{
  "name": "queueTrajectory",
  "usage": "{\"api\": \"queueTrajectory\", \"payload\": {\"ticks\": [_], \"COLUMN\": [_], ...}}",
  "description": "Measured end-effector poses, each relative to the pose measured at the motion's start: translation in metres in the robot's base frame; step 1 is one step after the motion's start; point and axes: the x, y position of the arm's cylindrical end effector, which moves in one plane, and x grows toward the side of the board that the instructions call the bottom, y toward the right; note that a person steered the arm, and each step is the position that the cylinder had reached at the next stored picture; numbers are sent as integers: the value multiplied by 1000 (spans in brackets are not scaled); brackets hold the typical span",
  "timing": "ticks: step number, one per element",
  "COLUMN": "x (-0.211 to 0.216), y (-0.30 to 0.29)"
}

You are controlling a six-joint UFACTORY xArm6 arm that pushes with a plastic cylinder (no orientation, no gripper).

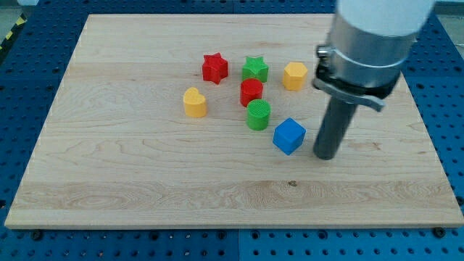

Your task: Move the blue cube to the center

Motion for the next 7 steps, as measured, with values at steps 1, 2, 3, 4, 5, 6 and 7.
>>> {"api": "queueTrajectory", "payload": {"ticks": [1,2,3,4,5,6,7], "x": [-25,-52,-48,-31,-27,-22,-18], "y": [13,-10,-35,-39,-39,-39,-39]}}
